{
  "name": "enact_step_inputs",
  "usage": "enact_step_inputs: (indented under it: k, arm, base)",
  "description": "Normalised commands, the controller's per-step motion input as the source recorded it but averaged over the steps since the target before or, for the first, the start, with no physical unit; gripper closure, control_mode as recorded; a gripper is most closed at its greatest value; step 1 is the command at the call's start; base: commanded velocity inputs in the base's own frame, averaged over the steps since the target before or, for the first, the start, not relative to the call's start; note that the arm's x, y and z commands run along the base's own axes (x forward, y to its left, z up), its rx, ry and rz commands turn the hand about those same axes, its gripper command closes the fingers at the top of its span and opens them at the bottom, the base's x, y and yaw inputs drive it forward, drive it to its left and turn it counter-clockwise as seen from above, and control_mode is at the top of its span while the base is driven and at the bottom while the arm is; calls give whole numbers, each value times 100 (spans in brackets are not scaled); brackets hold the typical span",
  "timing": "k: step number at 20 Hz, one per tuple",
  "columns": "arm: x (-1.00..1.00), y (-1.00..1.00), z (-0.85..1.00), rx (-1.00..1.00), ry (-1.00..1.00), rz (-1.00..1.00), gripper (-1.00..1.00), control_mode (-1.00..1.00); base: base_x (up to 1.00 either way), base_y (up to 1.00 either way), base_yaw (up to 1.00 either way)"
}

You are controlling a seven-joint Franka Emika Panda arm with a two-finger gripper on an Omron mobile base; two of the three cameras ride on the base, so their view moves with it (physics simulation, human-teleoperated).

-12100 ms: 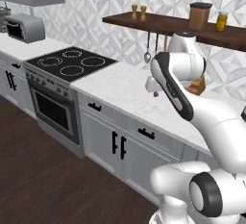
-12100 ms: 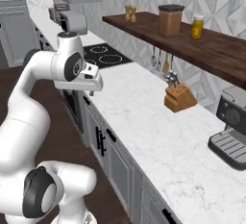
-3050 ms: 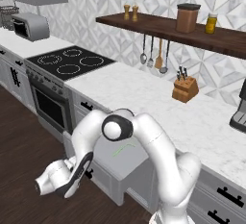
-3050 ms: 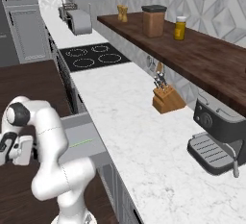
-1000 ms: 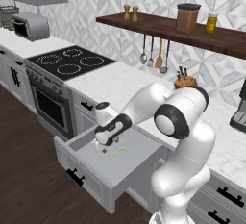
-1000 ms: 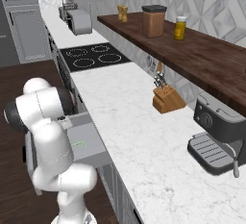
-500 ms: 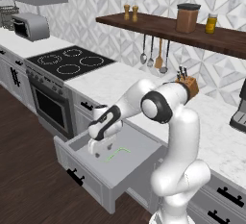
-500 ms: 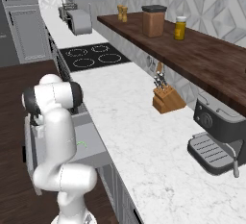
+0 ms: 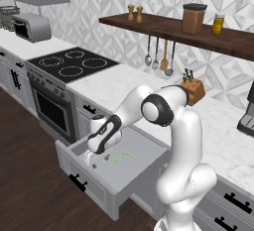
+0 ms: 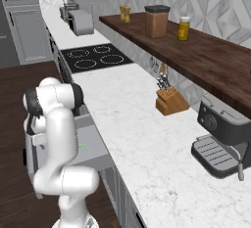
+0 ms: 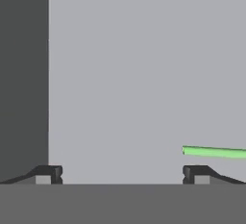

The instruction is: Take a straw from the drawer in front and place it inside the glass cup on the dining counter.

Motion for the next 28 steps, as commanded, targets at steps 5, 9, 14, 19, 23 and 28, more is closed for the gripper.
enact_step_inputs:
  k: [5,9,14,19,23,28]
  arm:
    - [-21,32,-10,1,0,0,-100,-100]
    - [-43,60,0,2,0,0,-100,-100]
    - [-62,79,1,0,-1,0,-100,-100]
    - [-34,0,34,0,-5,-3,-100,-100]
    - [14,-88,37,-1,0,-9,-100,-100]
    - [29,-94,8,0,0,-2,-100,-100]
  base:
    - [0,0,0]
    - [0,0,0]
    - [0,0,0]
    - [0,0,0]
    - [0,0,0]
    - [0,0,0]
